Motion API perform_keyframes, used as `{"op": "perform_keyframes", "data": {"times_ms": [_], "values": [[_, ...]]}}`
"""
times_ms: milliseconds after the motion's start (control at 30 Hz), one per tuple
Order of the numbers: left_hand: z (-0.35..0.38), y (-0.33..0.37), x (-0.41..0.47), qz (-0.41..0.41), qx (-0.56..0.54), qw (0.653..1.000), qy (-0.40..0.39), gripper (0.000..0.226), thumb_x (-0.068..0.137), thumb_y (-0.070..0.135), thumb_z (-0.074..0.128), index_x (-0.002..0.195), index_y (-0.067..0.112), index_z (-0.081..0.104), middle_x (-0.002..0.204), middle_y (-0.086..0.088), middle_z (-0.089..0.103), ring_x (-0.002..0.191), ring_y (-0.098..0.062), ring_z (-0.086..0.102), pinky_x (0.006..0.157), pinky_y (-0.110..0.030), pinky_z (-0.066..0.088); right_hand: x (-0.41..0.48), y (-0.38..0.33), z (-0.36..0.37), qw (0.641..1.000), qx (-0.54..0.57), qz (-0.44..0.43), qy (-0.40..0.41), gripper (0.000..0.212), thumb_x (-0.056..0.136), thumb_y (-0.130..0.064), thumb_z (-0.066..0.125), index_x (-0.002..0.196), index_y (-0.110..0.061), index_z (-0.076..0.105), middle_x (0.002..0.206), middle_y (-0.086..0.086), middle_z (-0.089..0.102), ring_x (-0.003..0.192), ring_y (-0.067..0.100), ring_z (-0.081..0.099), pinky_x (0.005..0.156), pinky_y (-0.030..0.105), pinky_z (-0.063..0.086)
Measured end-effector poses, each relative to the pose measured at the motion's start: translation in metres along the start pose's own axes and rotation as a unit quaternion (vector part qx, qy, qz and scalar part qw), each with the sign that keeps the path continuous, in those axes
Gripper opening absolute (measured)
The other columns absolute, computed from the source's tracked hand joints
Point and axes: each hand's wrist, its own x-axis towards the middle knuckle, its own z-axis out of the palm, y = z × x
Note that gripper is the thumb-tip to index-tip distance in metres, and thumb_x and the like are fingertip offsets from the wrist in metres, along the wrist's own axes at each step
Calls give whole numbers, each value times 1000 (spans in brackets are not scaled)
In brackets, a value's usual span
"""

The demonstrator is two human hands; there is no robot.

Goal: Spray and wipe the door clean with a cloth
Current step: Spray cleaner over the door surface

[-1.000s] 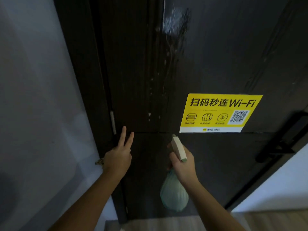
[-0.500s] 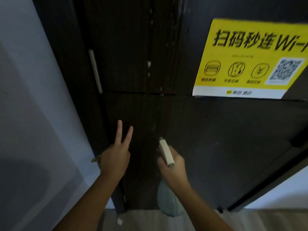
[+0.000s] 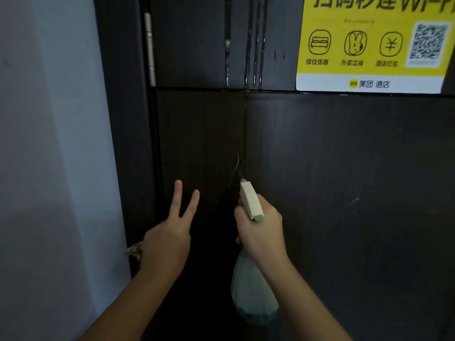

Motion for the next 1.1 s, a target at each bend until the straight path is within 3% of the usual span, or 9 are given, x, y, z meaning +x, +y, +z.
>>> {"op": "perform_keyframes", "data": {"times_ms": [133,267,333,467,633,867,1100], "values": [[7,4,-8,4,14,1000,16,101,65,6,80,150,25,28,160,-11,7,35,-5,23,33,-16,19,-21,10,2,1000,15,16,-11,12,86,-9,57,81,-19,59,68,5,61,54,21,60,48,37,53],[12,1,-15,17,16,1000,15,98,63,2,80,147,22,35,159,-13,13,35,-4,24,33,-14,15,-25,1,-1,1000,11,-15,15,15,85,-6,58,80,-21,59,69,4,61,55,21,61,47,34,53],[9,3,-17,10,24,1000,-13,95,69,5,76,149,25,29,160,-12,7,36,-4,24,35,-15,11,-21,-8,-2,999,-3,-27,17,14,85,-7,57,79,-20,58,68,4,60,55,23,62,47,34,53],[3,12,-22,-3,58,995,-78,86,91,14,54,151,31,-6,156,-6,-28,47,-6,38,39,-18,23,-15,-21,-6,1000,-3,-17,12,9,87,-10,55,78,-13,56,65,5,57,50,22,60,41,26,46],[-2,14,-28,-17,67,991,-112,86,92,12,51,152,30,-8,154,-5,-31,54,-6,48,47,-20,43,-22,-23,-10,1000,1,6,-11,9,88,-11,55,80,-14,55,68,5,58,47,14,59,41,18,43],[3,15,-42,-16,87,987,-135,83,92,13,51,152,27,-4,155,-6,-28,55,-6,46,47,-20,42,-58,18,-8,997,-8,60,-57,8,88,-9,57,85,-17,59,74,6,62,48,9,60,46,25,49],[13,20,-55,-12,102,983,-151,83,92,14,51,152,28,-4,155,-8,-29,56,-8,48,48,-21,44,-72,42,-15,998,-17,58,-32,8,87,-9,58,83,-16,59,70,7,61,51,17,59,46,33,52]]}}
